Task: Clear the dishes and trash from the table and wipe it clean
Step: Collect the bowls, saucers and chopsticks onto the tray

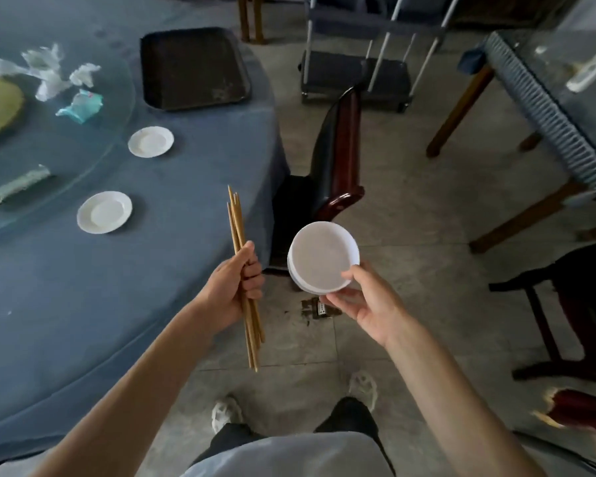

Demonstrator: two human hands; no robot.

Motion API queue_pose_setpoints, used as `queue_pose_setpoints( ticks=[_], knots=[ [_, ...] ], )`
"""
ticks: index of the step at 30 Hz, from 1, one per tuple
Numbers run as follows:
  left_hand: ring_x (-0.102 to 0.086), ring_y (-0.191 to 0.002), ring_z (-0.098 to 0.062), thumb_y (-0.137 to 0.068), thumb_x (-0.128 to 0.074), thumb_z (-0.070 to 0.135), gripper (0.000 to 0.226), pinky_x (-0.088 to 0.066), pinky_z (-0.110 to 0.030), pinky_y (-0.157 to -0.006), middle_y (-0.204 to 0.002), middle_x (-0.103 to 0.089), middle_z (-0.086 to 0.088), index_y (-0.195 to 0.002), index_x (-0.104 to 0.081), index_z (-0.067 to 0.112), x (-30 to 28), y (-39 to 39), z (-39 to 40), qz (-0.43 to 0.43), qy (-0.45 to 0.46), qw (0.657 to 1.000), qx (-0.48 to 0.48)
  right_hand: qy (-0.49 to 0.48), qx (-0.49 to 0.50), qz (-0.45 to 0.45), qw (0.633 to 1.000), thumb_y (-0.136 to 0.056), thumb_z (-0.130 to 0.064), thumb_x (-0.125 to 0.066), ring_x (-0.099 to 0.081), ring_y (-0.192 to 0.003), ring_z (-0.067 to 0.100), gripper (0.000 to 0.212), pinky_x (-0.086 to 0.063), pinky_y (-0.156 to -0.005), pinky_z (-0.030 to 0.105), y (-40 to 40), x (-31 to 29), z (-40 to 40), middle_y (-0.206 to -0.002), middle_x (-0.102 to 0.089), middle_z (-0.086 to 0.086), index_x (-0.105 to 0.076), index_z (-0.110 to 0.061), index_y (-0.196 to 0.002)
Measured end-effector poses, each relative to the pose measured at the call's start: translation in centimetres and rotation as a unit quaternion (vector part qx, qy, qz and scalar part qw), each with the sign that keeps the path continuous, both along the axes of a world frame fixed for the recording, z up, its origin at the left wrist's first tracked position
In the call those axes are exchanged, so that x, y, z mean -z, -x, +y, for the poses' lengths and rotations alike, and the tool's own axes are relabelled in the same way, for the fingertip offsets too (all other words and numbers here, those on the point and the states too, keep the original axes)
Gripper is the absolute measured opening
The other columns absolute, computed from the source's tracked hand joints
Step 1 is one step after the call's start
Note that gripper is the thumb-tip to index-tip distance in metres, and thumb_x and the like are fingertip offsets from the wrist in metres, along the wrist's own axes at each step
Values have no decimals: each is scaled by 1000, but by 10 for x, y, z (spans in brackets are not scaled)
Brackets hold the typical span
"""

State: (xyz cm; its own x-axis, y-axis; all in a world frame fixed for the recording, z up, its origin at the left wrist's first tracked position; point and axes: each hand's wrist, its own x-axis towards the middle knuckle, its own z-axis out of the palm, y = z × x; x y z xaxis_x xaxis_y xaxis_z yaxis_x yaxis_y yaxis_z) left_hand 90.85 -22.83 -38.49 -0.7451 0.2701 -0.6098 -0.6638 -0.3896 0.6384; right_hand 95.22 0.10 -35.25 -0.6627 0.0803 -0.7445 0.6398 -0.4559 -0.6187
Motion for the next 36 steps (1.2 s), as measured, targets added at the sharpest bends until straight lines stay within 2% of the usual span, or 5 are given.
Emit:
queue_pose_setpoints(
  ticks=[10,17,26,30,36],
  knots=[
    [-32,-51,-6,-102,-49,42,34,-36,-18,-44,-67,-31,8,-75,-44,23,-26,56,238,16,-40,999,13,-30,11,10,999,-95,-2,-53,-67,-114,44,27,-61,-60,27,32,-19,253,-123,-60,18,-67,-21,-110],
    [-34,-54,-7,-104,-45,42,34,-39,-19,-48,-68,-35,8,-75,-45,24,-37,138,340,58,-6,998,23,-44,20,5,999,-95,-2,-54,-69,-110,44,20,-64,-63,30,129,-24,374,-118,-64,21,-65,-13,-108],
    [-34,-57,-8,-103,-49,44,34,-38,-23,-57,-70,-35,7,-75,-45,26,-17,331,434,50,4,998,-28,-43,-9,-9,999,-94,-2,-53,-67,-112,45,26,-66,-71,35,343,-8,442,-130,-58,22,-65,-18,-110],
    [-36,-55,-8,-104,-49,43,34,-42,-23,-53,-69,-35,7,-75,-45,26,-17,418,458,44,-13,997,-57,-35,-28,9,999,-95,0,-51,-67,-94,31,28,-64,-82,46,442,-9,457,-116,-59,16,-65,-20,-108],
    [-36,-55,-9,-104,-48,41,29,-45,-23,-52,-69,-36,6,-81,-49,23,-41,525,458,49,-30,992,-110,-12,-65,-8,998,-95,-1,-52,-66,-114,45,24,-64,-60,34,572,-24,460,-130,-55,25,-63,-14,-112]
  ],
)
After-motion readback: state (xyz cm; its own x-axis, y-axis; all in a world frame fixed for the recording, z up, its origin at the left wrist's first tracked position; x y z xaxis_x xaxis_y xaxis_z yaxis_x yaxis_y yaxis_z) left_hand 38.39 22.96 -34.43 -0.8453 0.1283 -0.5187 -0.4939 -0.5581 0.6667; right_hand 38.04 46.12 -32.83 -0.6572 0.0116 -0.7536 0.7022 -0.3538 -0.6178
